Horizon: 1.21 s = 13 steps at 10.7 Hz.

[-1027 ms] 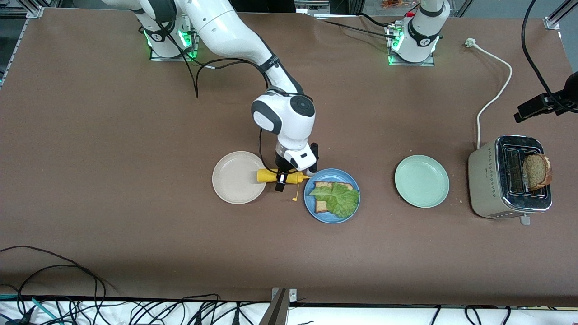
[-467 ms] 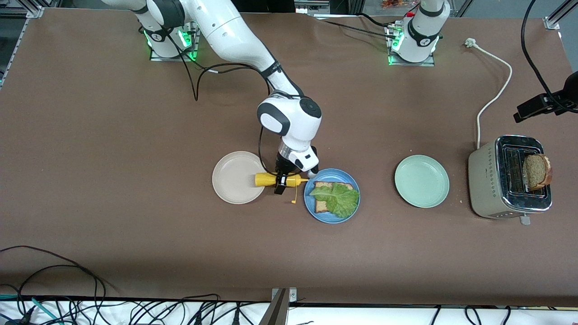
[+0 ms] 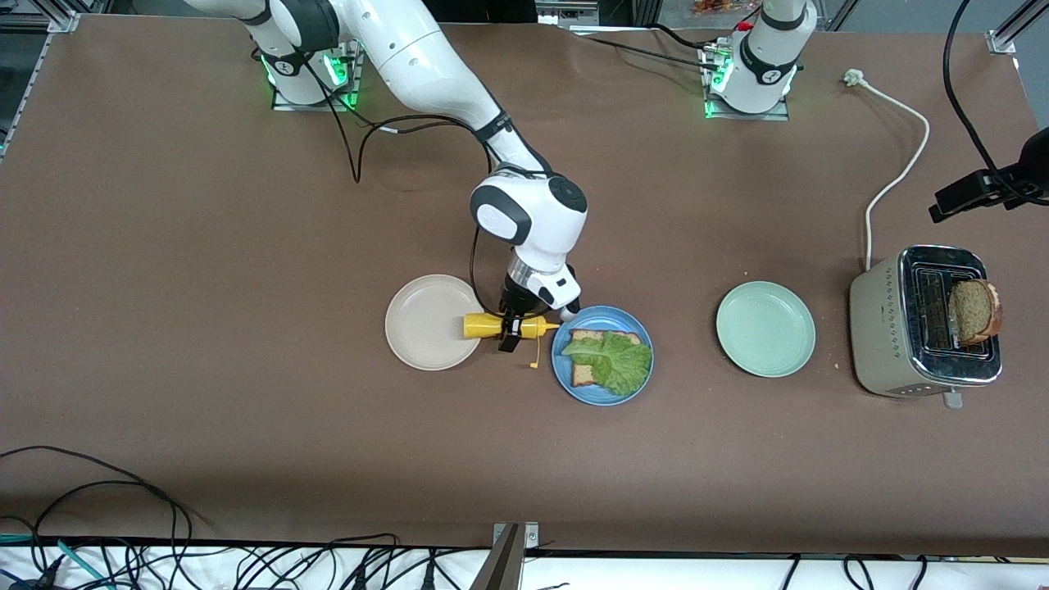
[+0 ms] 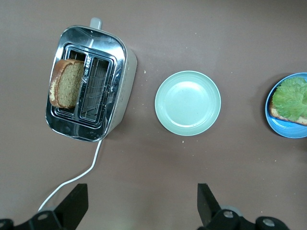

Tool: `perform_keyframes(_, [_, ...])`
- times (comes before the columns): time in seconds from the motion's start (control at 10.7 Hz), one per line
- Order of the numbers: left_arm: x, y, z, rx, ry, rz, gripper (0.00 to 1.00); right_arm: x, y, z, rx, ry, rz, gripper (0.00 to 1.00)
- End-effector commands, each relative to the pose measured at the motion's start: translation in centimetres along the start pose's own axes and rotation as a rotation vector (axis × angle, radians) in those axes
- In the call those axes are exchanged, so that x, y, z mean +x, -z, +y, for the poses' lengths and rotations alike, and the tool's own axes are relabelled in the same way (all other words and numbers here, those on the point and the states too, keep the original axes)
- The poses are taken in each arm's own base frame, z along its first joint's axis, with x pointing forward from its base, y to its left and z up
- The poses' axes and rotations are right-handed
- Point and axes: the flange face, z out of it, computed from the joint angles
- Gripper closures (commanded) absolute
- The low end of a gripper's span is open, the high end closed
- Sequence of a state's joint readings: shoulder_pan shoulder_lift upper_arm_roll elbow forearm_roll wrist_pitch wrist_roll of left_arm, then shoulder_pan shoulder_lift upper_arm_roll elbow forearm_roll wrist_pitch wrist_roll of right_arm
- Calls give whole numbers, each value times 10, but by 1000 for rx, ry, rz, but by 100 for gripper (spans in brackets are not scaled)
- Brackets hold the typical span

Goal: Make sandwich in blue plate with both arms

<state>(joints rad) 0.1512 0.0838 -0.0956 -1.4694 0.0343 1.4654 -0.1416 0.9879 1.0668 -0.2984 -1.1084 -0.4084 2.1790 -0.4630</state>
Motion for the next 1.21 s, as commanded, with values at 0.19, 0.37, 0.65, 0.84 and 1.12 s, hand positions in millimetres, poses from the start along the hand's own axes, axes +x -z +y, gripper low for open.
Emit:
perform_keyframes(0.19, [-1,5,-2,-8,-15,9,0,-61,100,84,136,-110,86,100])
perform_keyframes(0.37, [-1,5,-2,-7,-15,9,0,-114,126,126,240,-148,140,100])
perform_keyframes(0.65, [-1,5,-2,-7,-15,9,0,-216,131,175,414,-162,268,100])
perform_keyframes(0.84, [-1,5,-2,-8,-15,9,0,-283,108,192,499,-125,406,100])
perform_keyframes(1.12, [-1,4,-2,-8,-15,7,0,-370,66,191,616,-94,600,100])
